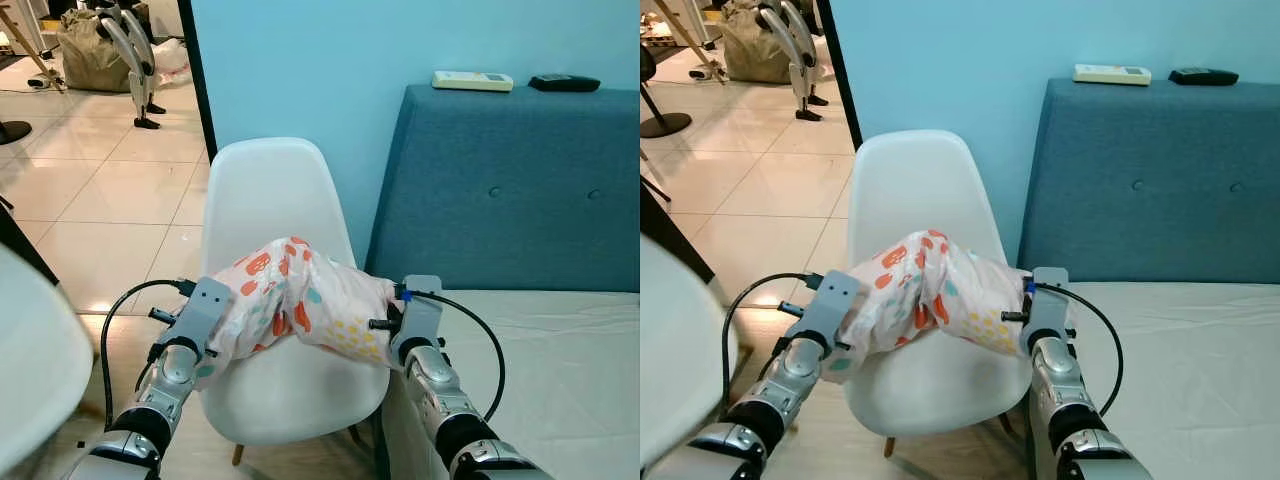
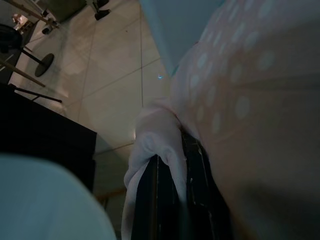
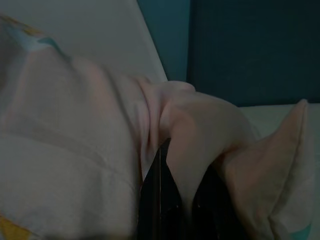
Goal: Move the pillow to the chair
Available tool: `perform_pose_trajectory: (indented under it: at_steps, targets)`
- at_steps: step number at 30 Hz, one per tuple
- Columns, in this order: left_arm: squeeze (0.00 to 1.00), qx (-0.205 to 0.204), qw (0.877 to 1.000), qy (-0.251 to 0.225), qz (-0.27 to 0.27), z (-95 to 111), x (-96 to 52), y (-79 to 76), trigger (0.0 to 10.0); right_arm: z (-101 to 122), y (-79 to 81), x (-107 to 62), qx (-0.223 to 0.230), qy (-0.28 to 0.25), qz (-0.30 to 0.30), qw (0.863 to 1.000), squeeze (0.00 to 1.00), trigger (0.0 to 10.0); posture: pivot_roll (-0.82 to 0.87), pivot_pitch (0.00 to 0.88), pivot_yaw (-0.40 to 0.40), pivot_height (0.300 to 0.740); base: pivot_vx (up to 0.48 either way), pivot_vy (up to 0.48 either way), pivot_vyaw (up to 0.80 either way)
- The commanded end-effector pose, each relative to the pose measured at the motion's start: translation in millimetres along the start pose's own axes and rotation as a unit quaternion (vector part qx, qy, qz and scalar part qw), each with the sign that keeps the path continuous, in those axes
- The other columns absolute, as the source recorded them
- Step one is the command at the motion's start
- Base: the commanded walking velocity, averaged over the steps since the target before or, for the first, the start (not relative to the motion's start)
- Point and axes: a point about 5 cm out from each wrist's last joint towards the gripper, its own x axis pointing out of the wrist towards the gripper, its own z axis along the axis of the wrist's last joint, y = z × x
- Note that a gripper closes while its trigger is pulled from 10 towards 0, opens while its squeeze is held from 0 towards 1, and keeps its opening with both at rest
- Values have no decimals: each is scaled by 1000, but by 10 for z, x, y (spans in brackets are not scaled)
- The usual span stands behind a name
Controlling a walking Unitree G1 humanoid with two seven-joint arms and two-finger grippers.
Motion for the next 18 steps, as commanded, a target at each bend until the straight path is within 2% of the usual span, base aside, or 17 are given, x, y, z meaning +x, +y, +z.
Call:
perform_pose_trajectory:
  at_steps: [1,6,18]
  targets:
    - [0,18,1000,-8,7,53,38,53,10000,103,47,40,7,-11,11,1000,0,10000,-44,91,9,715,0,0,0]
    - [0,18,1000,-12,7,67,44,65,10000,151,-1,49,7,-22,6,1000,0,10000,-46,88,7,700,0,0,0]
    - [0,14,1000,-13,5,65,32,29,10000,135,14,41,14,-19,13,1000,0,10000,-48,76,2,677,0,0,0]
